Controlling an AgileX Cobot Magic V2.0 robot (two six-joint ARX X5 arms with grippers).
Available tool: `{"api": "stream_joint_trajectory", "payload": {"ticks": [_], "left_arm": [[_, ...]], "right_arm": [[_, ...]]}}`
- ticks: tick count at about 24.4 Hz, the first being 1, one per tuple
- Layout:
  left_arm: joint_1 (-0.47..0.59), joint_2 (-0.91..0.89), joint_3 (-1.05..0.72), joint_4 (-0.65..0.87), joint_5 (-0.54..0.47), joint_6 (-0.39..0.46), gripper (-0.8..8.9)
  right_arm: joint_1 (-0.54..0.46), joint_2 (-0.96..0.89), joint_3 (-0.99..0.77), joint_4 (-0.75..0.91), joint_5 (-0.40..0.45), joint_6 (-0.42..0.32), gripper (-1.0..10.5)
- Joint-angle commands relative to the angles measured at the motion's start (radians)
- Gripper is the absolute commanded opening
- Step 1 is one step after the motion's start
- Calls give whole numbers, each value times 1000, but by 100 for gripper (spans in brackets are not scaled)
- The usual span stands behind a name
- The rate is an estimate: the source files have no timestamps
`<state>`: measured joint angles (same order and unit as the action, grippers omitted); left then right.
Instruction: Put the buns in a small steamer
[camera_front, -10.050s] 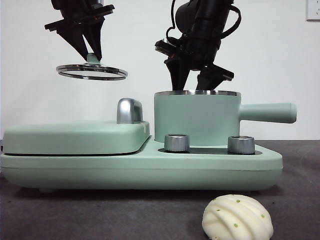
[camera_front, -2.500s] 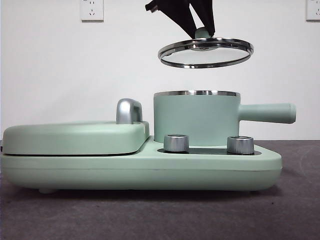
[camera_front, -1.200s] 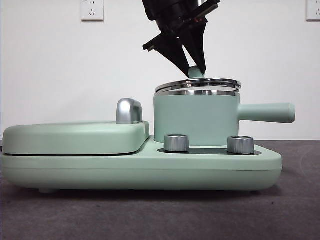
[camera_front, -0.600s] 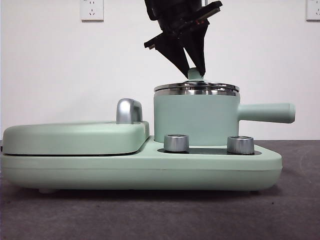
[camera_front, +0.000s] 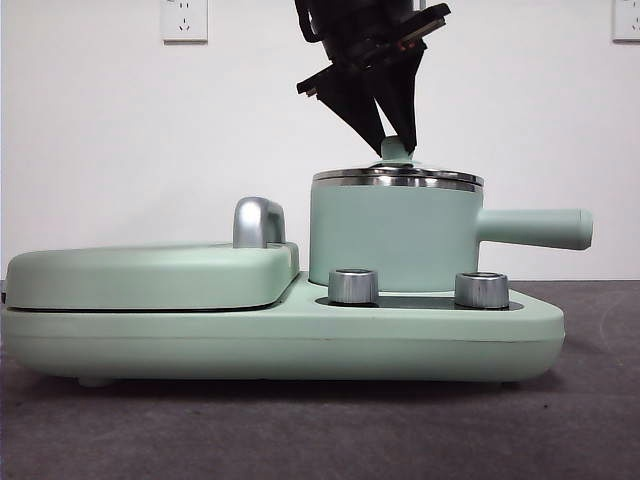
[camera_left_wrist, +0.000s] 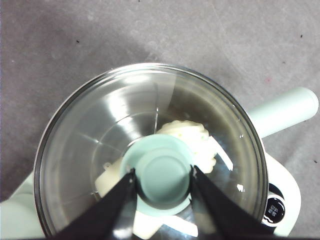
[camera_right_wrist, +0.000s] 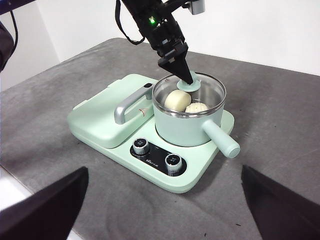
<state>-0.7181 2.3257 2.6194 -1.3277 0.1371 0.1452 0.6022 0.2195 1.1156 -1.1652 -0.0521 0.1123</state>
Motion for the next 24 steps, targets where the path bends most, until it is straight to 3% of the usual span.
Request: {"api": "stream_joint_trajectory", "payload": {"ticks": [1, 2, 4, 7, 10, 15, 24], "left_arm": [[-13, 39, 39, 16, 3, -11, 421], [-13, 36, 39, 19, 2, -19, 572], [-12, 24, 39, 14, 2, -34, 666], [-11, -20, 40, -43, 2, -69, 662], [-10, -100, 39, -143, 3, -167, 656], [-8, -291, 12, -146, 3, -192, 656], [-16, -845, -547, -146, 3, -180, 656]], "right_arm": [[7, 0, 11, 12, 1, 9, 476], [7, 0, 11, 12, 1, 11, 476], [7, 0, 11, 12, 1, 12, 476], [7, 0, 11, 12, 1, 12, 476], [7, 0, 11, 12, 0, 11, 476], [7, 0, 11, 2, -16, 14, 476], [7, 0, 6, 14, -57, 7, 475]]}}
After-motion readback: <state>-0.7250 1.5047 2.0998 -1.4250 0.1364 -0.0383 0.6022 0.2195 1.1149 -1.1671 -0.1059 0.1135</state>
